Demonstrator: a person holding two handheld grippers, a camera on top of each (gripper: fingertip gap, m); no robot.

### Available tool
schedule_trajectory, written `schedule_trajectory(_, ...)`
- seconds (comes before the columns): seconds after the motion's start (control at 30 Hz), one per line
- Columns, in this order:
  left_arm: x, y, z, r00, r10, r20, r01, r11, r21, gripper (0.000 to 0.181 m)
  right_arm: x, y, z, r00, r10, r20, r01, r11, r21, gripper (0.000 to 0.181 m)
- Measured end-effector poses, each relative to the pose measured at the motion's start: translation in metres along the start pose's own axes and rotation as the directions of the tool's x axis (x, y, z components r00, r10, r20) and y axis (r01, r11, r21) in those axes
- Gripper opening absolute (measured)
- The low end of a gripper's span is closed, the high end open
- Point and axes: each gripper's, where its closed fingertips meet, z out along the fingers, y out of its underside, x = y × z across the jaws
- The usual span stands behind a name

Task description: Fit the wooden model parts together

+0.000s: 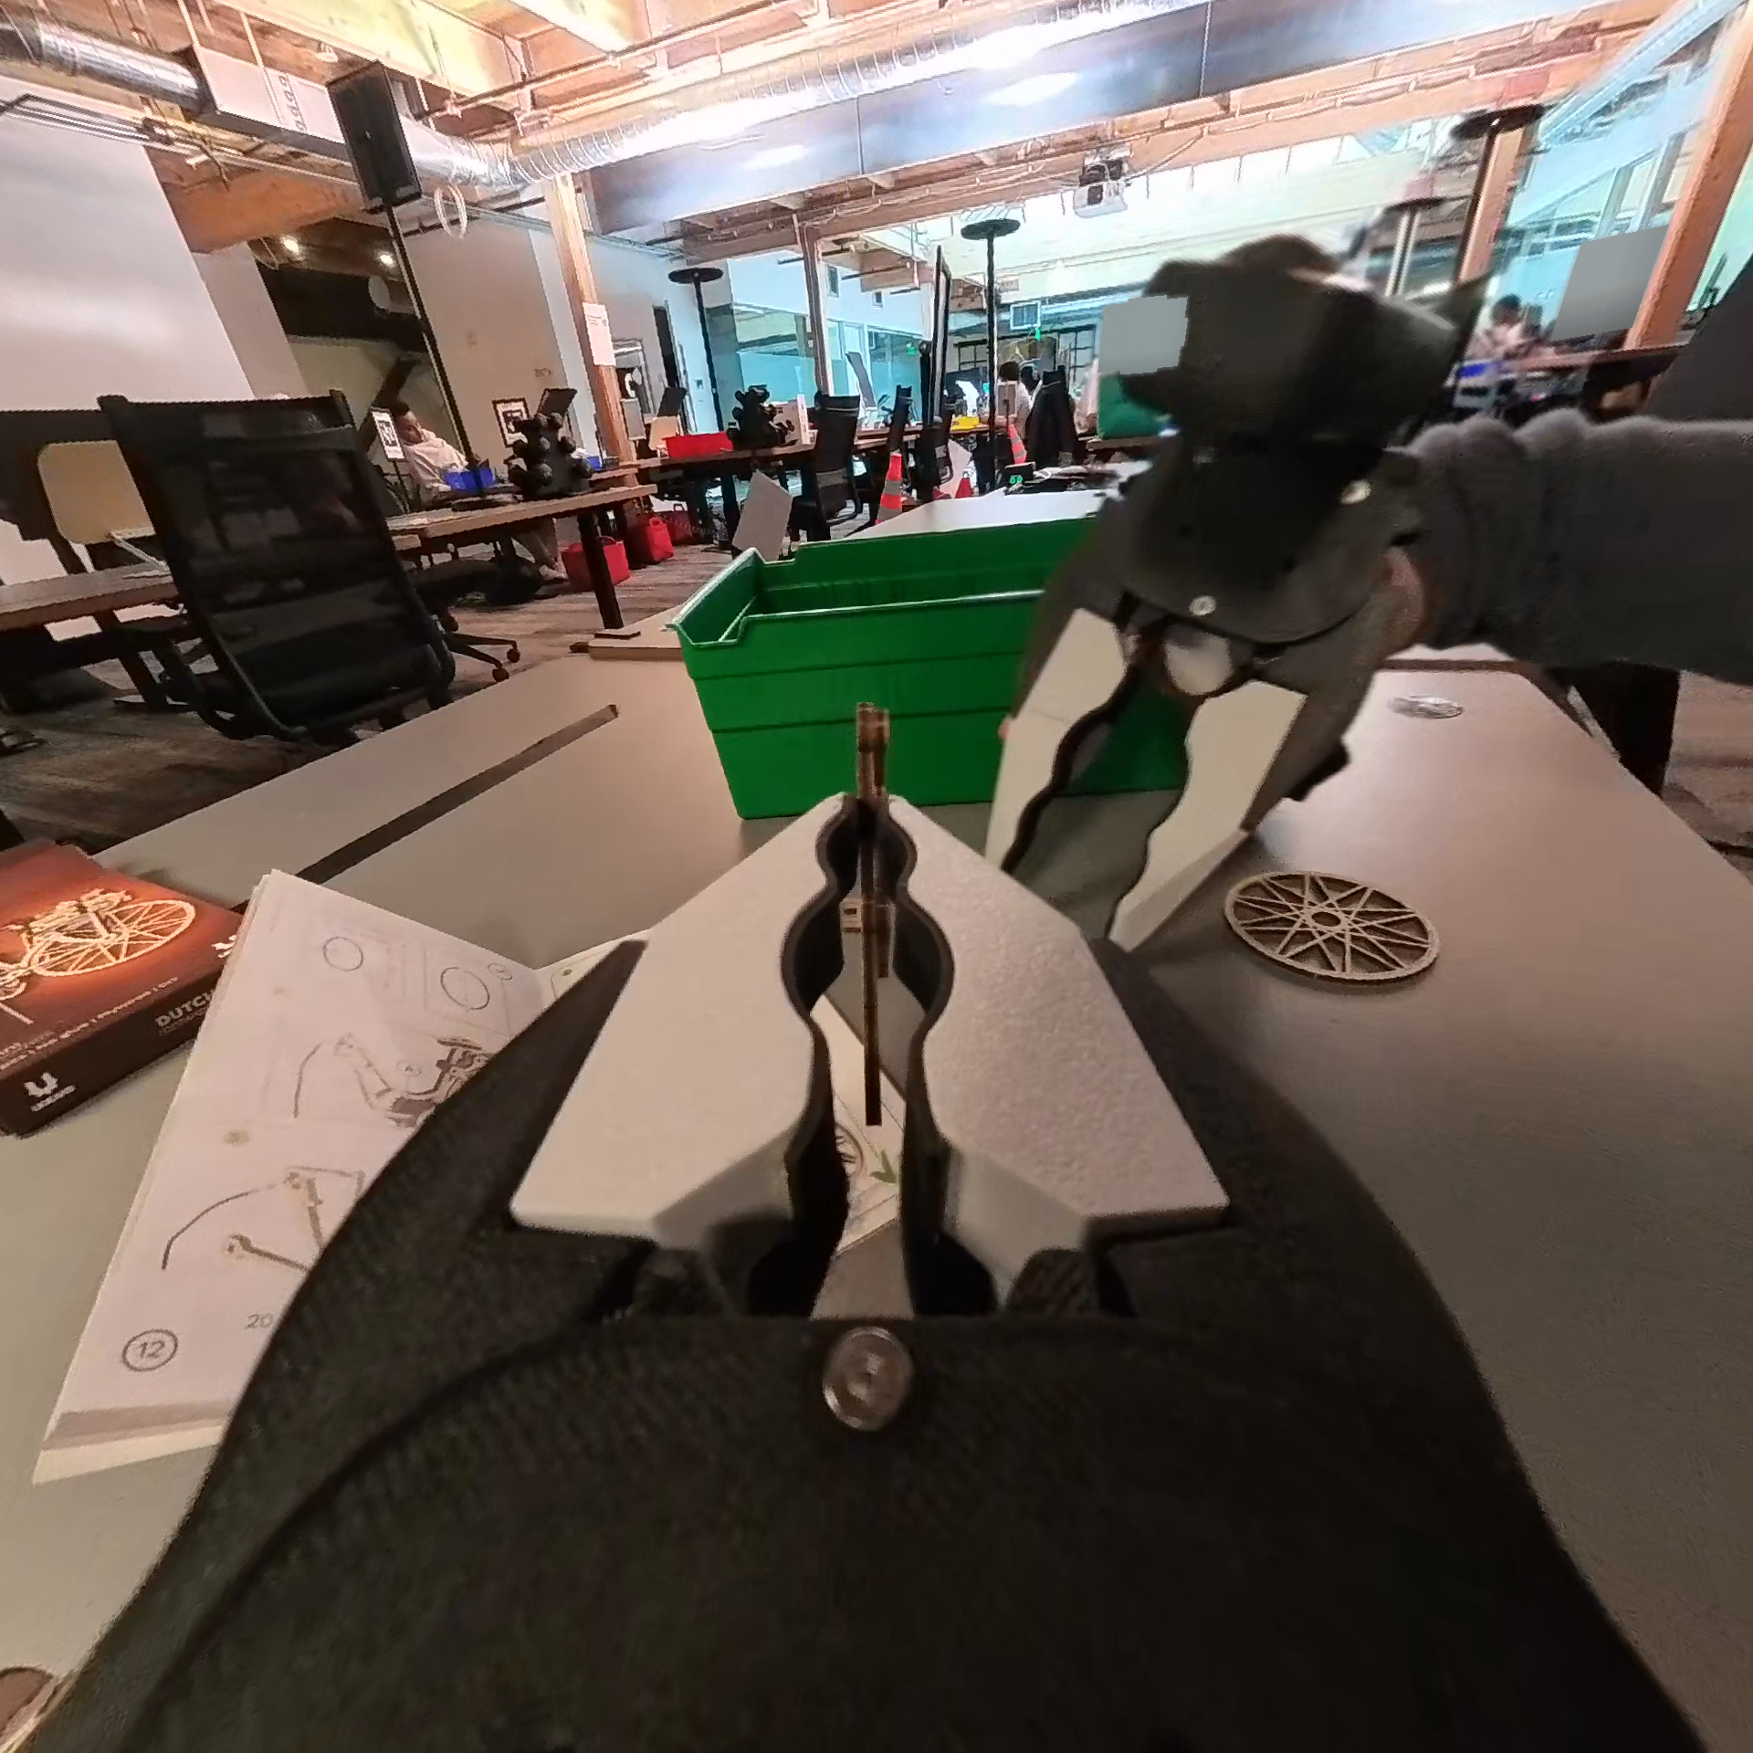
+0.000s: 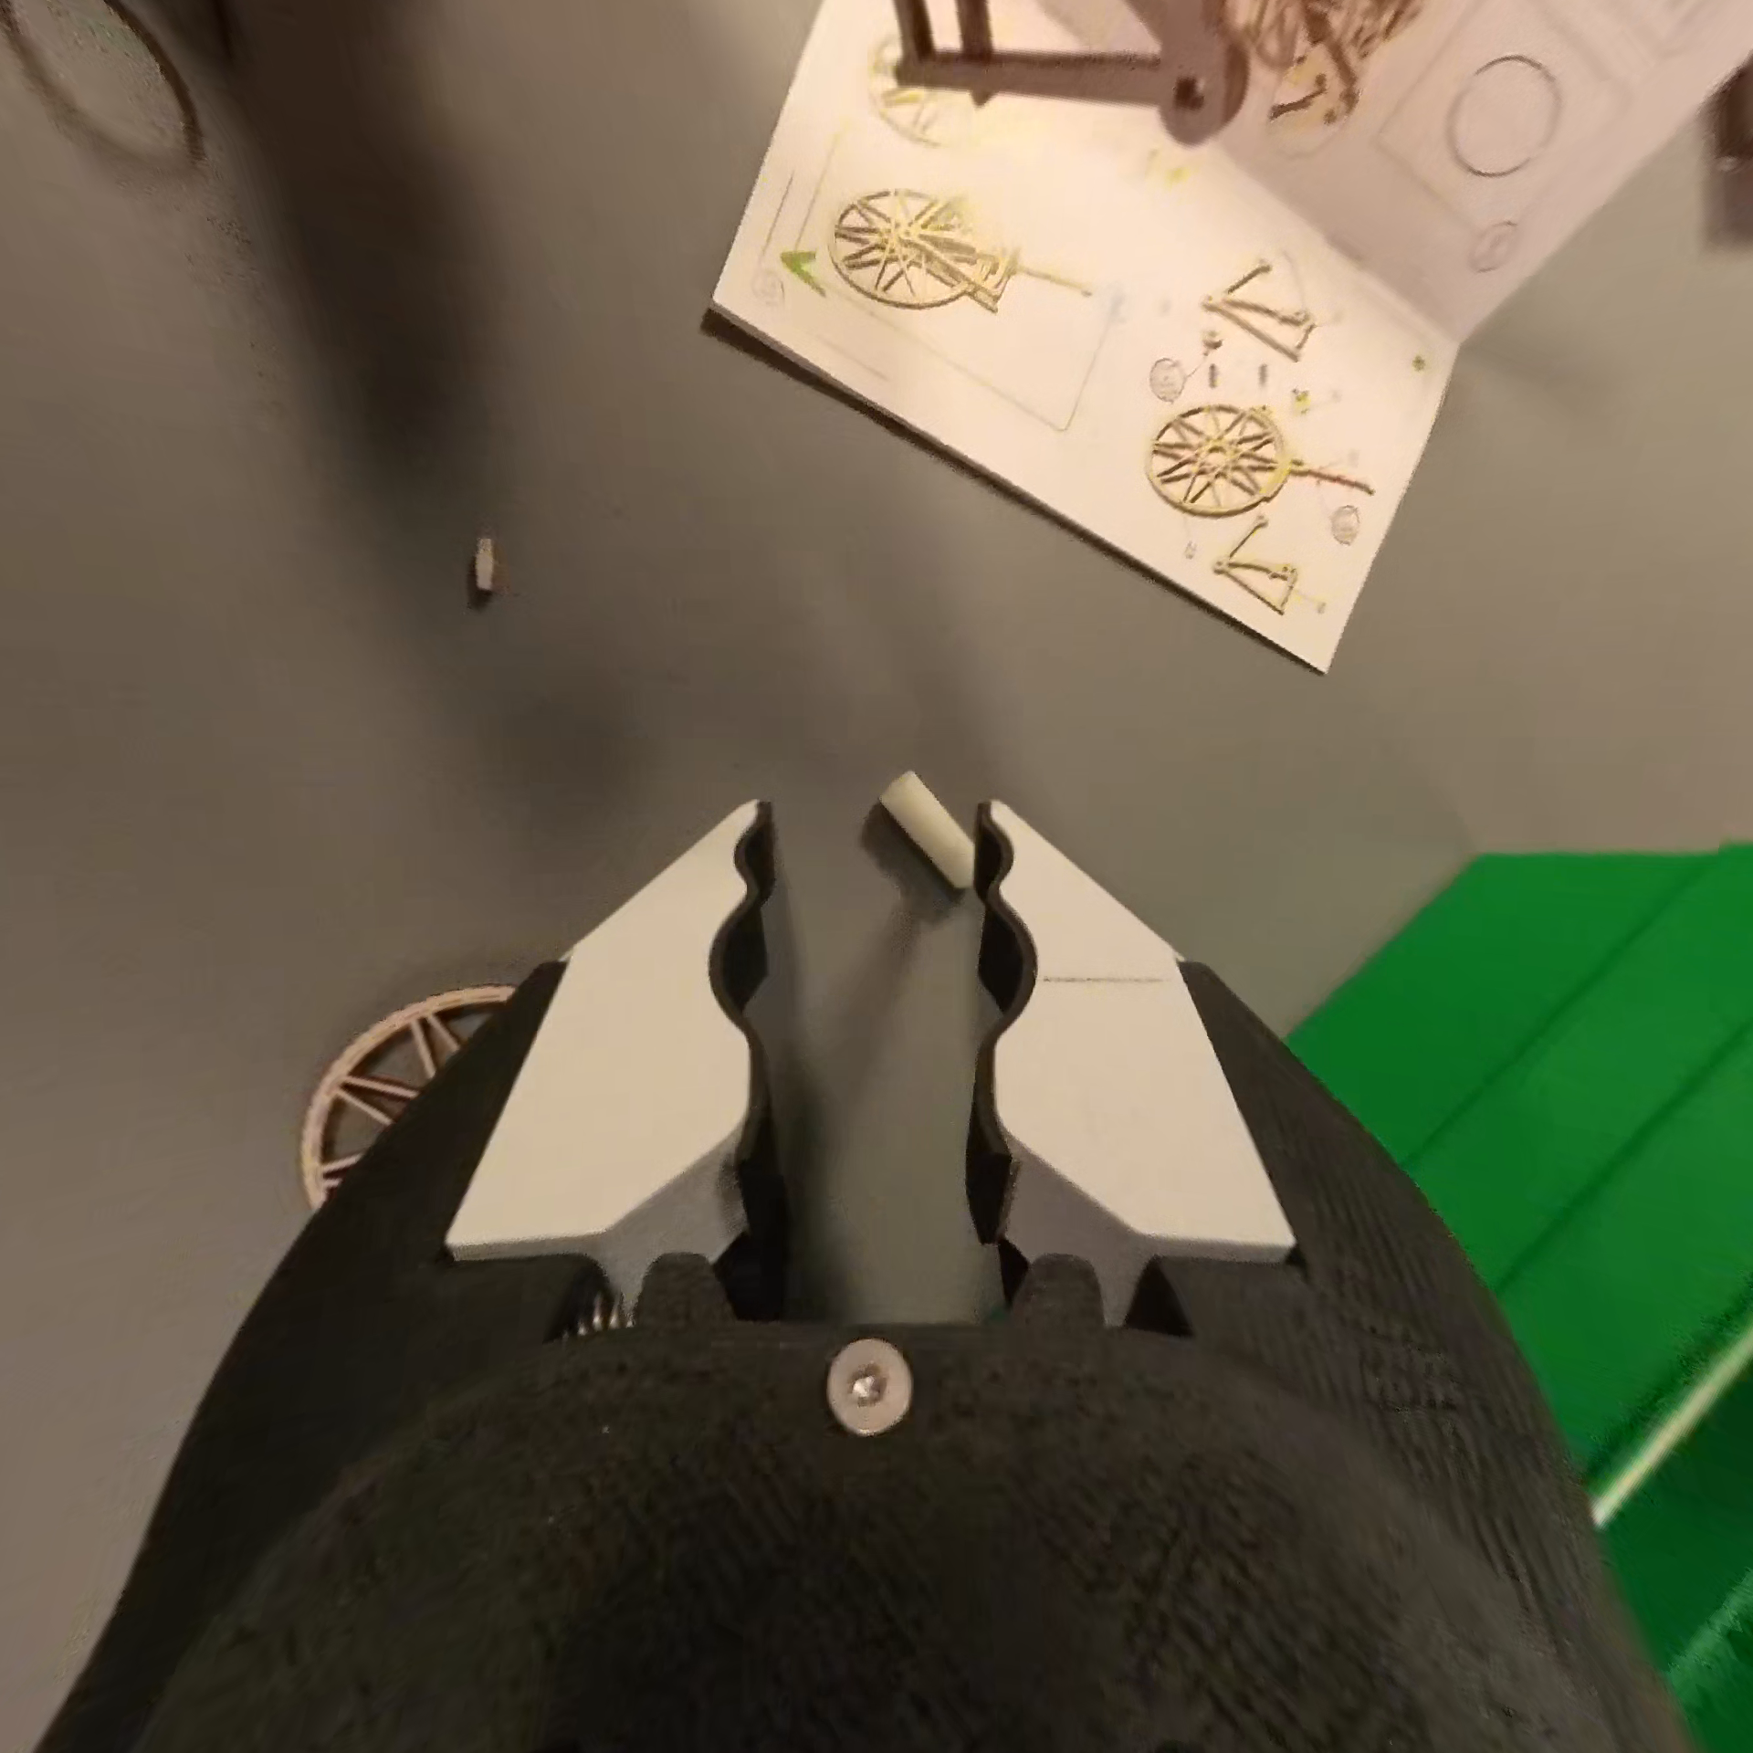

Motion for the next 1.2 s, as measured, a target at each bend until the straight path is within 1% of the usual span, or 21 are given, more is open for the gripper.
schedule_trajectory(0.1,0.001,0.0,0.0,1.0,-0.002,-0.008,0.002,1.0,0.002,0.001,0.002,0.003,0.004,0.996,-0.003,0.087,0.007,0.999,-0.039,0.032)
schedule_trajectory(0.23,0.001,0.0,0.0,1.0,-0.002,-0.011,0.002,1.0,0.001,0.001,0.01,0.01,0.004,0.994,-0.014,0.105,0.024,0.995,-0.095,0.029)
schedule_trajectory(0.3,0.002,0.0,0.0,1.0,-0.004,-0.014,0.004,1.0,0.002,0.001,0.009,0.011,0.004,0.992,0.005,0.129,0.009,0.994,-0.109,0.027)
schedule_trajectory(0.33,0.001,0.0,0.0,1.0,-0.004,-0.014,0.004,1.0,0.002,0.001,0.008,0.012,0.004,0.989,0.025,0.143,-0.009,0.993,-0.114,0.023)
schedule_trajectory(0.37,0.001,0.0,0.0,1.0,-0.005,-0.013,0.005,1.0,0.002,0.001,0.005,0.012,0.004,0.986,0.051,0.159,-0.033,0.993,-0.117,0.013)
schedule_trajectory(0.4,0.001,0.0,0.0,1.0,-0.008,-0.012,0.008,1.0,0.003,0.001,0.004,0.011,0.004,0.984,0.079,0.163,-0.061,0.992,-0.111,0.009)
schedule_trajectory(0.43,0.001,-0.001,-0.001,1.0,-0.015,-0.014,0.016,1.0,0.005,0.001,0.003,0.01,0.004,0.984,0.099,0.15,-0.084,0.991,-0.105,0.008)
schedule_trajectory(0.47,0.001,-0.001,-0.001,1.0,-0.026,-0.016,0.026,1.0,0.008,0.001,0.004,0.008,0.003,0.986,0.114,0.118,-0.104,0.991,-0.089,0.008)
schedule_trajectory(0.5,0.0,-0.001,-0.001,0.999,-0.036,-0.015,0.036,0.999,0.009,0.001,0.007,-0.001,0.0,0.989,0.132,0.064,-0.129,0.991,-0.042,0.008)
schedule_trajectory(0.53,-0.001,-0.001,-0.001,0.999,-0.042,-0.011,0.043,0.999,0.01,0.001,0.012,-0.017,-0.008,0.984,0.18,-0.007,-0.179,0.983,0.044,0.007)
schedule_trajectory(0.57,-0.001,-0.001,-0.001,0.999,-0.045,-0.008,0.046,0.999,0.01,0.001,0.015,-0.038,-0.018,0.966,0.25,-0.061,-0.238,0.958,0.159,0.007)
schedule_trajectory(0.6,-0.002,-0.001,-0.001,0.999,-0.043,-0.004,0.043,0.999,0.01,0.001,0.016,-0.061,-0.032,0.945,0.312,-0.099,-0.273,0.918,0.288,0.007)
schedule_trajectory(0.63,-0.002,-0.001,-0.001,0.999,-0.036,0.001,0.036,0.999,0.009,0.001,0.019,-0.082,-0.046,0.917,0.367,-0.154,-0.279,0.869,0.409,0.007)
schedule_trajectory(0.67,-0.002,-0.001,0.0,1.0,-0.029,0.009,0.029,1.0,0.008,0.001,0.02,-0.097,-0.057,0.888,0.407,-0.214,-0.263,0.832,0.488,0.007)
schedule_trajectory(0.7,-0.002,-0.001,0.0,1.0,-0.024,0.015,0.024,1.0,0.008,0.001,0.018,-0.106,-0.064,0.865,0.417,-0.28,-0.227,0.822,0.522,0.007)
schedule_trajectory(0.77,-0.003,-0.002,-0.001,0.999,-0.037,0.024,0.037,0.999,0.011,0.001,0.018,-0.114,-0.072,0.793,0.422,-0.44,-0.148,0.833,0.533,0.007)
schedule_trajectory(0.9,-0.009,-0.002,-0.002,0.996,-0.085,0.035,0.084,0.996,0.019,0.001,0.019,-0.114,-0.071,0.641,0.404,-0.652,-0.039,0.866,0.498,0.007)
schedule_trajectory(0.93,-0.009,-0.002,-0.002,0.995,-0.091,0.034,0.09,0.996,0.02,0.001,0.019,-0.114,-0.068,0.618,0.403,-0.675,-0.032,0.871,0.491,0.007)
schedule_trajectory(1.03,-0.008,-0.002,-0.002,0.996,-0.078,0.034,0.077,0.997,0.017,0.001,0.02,-0.115,-0.055,0.601,0.402,-0.69,-0.041,0.879,0.476,0.007)
schedule_trajectory(1.1,-0.009,-0.001,-0.002,0.996,-0.074,0.041,0.073,0.997,0.017,0.001,0.02,-0.116,-0.055,0.584,0.408,-0.702,-0.032,0.875,0.483,0.007)
schedule_trajectory(1.2,-0.01,-0.001,-0.002,0.996,-0.082,0.04,0.081,0.997,0.015,0.001,0.019,-0.118,-0.054,0.587,0.413,-0.697,-0.027,0.87,0.493,0.007)
